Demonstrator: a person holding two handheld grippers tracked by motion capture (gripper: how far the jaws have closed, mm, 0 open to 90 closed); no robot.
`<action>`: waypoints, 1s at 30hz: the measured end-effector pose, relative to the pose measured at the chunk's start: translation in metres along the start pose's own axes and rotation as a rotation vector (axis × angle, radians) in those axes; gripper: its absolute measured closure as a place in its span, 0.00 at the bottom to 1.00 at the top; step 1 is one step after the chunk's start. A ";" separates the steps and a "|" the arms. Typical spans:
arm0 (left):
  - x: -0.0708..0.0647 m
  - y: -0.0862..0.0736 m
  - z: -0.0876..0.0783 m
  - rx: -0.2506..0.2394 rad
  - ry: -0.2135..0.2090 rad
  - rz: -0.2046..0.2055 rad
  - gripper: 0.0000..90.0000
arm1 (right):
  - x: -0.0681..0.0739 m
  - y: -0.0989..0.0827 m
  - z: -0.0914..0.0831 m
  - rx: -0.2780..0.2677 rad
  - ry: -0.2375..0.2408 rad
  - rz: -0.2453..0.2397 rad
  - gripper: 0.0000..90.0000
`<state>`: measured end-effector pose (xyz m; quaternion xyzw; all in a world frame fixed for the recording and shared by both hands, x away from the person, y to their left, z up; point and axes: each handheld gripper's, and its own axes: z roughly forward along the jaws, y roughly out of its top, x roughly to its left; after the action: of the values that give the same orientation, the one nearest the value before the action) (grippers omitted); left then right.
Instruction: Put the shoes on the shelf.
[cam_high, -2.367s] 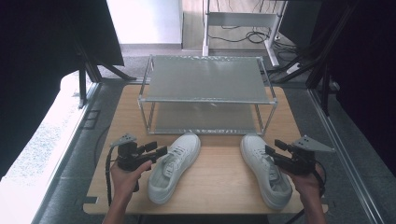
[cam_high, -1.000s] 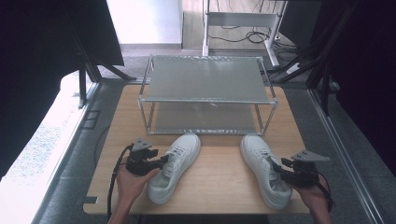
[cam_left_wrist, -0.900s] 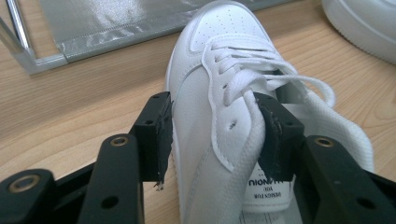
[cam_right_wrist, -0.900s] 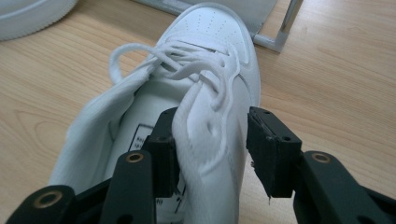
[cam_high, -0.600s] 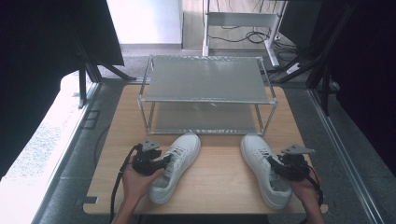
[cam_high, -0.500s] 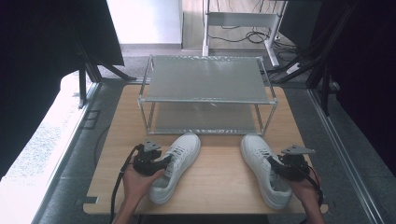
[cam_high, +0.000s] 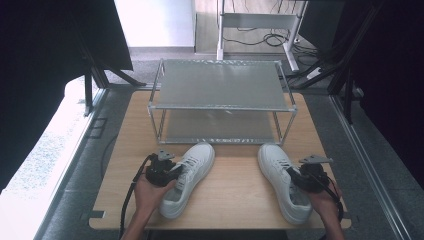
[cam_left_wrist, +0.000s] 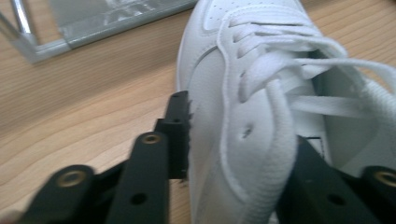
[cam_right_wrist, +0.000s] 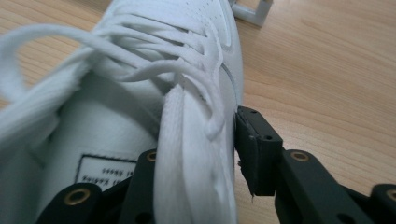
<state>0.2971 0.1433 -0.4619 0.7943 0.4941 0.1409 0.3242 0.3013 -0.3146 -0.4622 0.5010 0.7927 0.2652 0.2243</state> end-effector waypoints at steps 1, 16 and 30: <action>0.000 0.000 0.000 0.000 -0.002 -0.002 0.83 | -0.001 0.001 0.001 0.007 -0.001 0.001 0.78; 0.011 -0.007 -0.001 -0.062 -0.071 -0.083 0.91 | -0.013 -0.003 0.002 -0.004 0.017 0.076 0.97; 0.024 -0.008 -0.023 -0.186 -0.235 -0.141 0.91 | -0.025 -0.012 -0.016 -0.197 0.160 0.214 0.97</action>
<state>0.2901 0.1757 -0.4521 0.7352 0.4922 0.0688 0.4609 0.2933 -0.3449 -0.4553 0.5354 0.7203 0.4030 0.1790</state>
